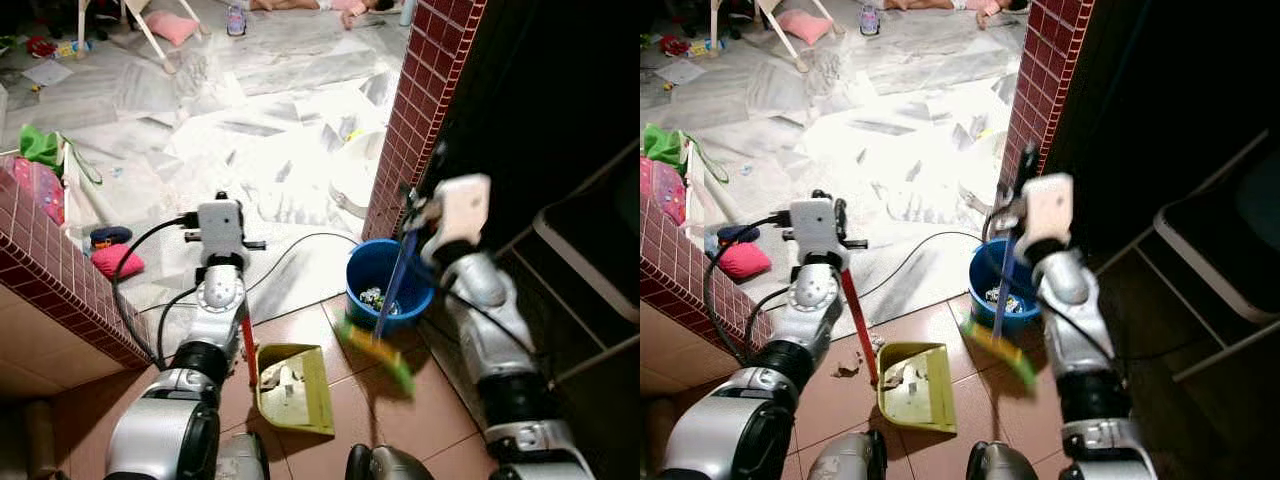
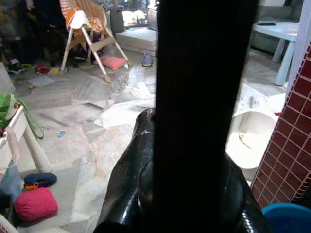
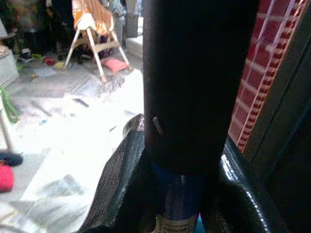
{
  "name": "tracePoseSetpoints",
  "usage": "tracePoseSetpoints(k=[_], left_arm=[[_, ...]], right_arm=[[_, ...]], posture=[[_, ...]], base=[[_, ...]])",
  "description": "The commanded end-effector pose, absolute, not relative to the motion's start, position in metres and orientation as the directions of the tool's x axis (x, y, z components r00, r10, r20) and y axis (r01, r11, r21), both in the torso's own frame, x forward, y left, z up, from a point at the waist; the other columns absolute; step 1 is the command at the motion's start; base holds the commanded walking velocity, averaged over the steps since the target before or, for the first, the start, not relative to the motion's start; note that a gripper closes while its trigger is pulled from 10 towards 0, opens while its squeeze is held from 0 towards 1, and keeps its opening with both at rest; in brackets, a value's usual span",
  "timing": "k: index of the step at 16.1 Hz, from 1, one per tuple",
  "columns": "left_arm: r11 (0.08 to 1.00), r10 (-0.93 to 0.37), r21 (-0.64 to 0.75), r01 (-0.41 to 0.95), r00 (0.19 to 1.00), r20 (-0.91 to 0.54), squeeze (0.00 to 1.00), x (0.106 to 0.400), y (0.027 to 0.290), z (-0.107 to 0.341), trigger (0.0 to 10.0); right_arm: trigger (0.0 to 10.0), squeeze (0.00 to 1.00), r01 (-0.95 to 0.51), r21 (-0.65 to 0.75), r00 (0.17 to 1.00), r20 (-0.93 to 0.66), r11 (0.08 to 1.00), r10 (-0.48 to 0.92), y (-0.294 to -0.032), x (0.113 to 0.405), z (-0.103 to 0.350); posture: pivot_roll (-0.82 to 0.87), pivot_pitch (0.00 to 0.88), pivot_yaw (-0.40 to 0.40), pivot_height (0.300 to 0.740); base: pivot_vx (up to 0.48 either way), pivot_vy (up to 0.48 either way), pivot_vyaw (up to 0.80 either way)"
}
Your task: Sweep floor
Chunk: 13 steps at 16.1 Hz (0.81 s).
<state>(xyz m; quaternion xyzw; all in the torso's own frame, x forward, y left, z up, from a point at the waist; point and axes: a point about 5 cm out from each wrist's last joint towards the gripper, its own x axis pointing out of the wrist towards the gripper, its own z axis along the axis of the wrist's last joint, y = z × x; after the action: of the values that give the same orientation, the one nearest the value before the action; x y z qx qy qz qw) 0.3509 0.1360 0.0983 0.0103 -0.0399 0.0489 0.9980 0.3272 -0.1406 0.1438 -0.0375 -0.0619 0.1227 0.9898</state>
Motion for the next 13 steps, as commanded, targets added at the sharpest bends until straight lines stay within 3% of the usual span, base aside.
tracePoseSetpoints(k=[1,6,9,13], left_arm=[[0.992,0.126,-0.007,-0.126,0.982,0.144,0.0,0.355,0.146,0.114,10.0],[0.968,0.25,-0.063,-0.243,0.916,0.315,0.0,0.361,0.182,0.167,10.0],[0.953,0.301,-0.115,-0.279,0.853,0.426,0.0,0.36,0.2,0.212,10.0],[0.945,0.326,-0.154,-0.289,0.806,0.493,0.0,0.36,0.208,0.25,10.0]], right_arm=[[10.0,0.0,-0.248,-0.113,0.953,0.149,0.962,0.263,-0.135,0.325,0.145],[10.0,0.0,-0.253,-0.189,0.966,-0.002,0.949,0.257,-0.133,0.312,0.106],[10.0,0.0,-0.291,-0.276,0.956,-0.118,0.916,0.269,-0.15,0.286,0.083],[10.0,0.0,-0.316,-0.289,0.934,-0.259,0.904,0.244,-0.167,0.268,0.06]], posture=[[-0.07,0.056,-0.005,0.74],[-0.04,0.018,-0.005,0.74],[-0.03,0.0,-0.003,0.74],[-0.04,0.0,0.011,0.74]], base=[[0.0,0.0,0.0],[0.0,0.0,0.0],[0.0,0.0,0.0],[0.0,0.0,0.0]])
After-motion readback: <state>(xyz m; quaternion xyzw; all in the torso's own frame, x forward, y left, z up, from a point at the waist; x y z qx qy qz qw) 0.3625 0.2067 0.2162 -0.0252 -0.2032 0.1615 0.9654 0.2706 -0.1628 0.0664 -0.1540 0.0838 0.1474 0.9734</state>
